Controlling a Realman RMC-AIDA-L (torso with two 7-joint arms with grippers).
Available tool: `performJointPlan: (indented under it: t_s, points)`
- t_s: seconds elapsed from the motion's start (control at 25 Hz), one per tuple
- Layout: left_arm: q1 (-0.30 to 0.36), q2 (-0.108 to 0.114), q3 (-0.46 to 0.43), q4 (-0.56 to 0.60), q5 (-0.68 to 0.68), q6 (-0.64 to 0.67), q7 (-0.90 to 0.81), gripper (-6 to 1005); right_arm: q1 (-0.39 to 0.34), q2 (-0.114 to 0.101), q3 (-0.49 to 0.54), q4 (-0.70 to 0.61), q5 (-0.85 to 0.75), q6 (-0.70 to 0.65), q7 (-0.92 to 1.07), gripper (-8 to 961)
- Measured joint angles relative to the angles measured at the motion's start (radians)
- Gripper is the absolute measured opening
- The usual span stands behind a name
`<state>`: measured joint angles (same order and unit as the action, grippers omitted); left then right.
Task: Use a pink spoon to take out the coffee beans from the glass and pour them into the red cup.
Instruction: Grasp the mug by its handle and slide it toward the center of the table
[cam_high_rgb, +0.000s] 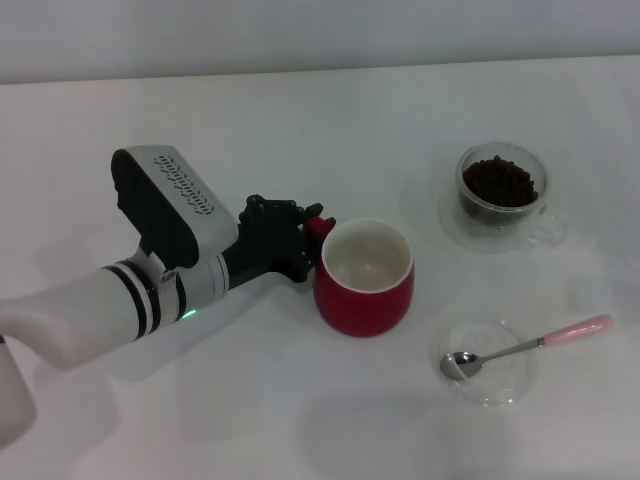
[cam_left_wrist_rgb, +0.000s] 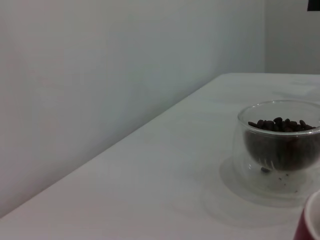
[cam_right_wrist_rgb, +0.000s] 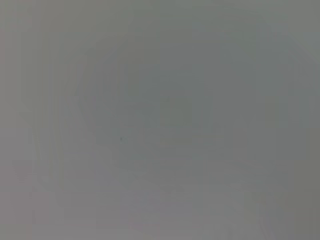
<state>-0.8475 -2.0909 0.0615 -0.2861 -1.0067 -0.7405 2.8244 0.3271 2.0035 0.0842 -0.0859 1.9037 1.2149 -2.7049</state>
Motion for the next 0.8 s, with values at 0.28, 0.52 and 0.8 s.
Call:
performJointPlan:
  t_s: [0.28, 0.52, 0.8]
  points:
    - [0.025, 0.002, -0.009, 0.007, 0.001, -0.050, 0.002, 236, 0.000, 0.000, -0.004, -0.003, 0.000, 0.001, 0.001, 827]
    - [0.049, 0.004, -0.011, 0.010, 0.001, -0.074, 0.002, 401, 0.000, 0.000, -0.004, -0.005, -0.003, 0.002, 0.001, 828]
    - [0.126, 0.005, -0.011, 0.029, 0.023, -0.167, 0.003, 486, -0.004, 0.000, -0.004, -0.004, -0.003, 0.002, -0.007, 827]
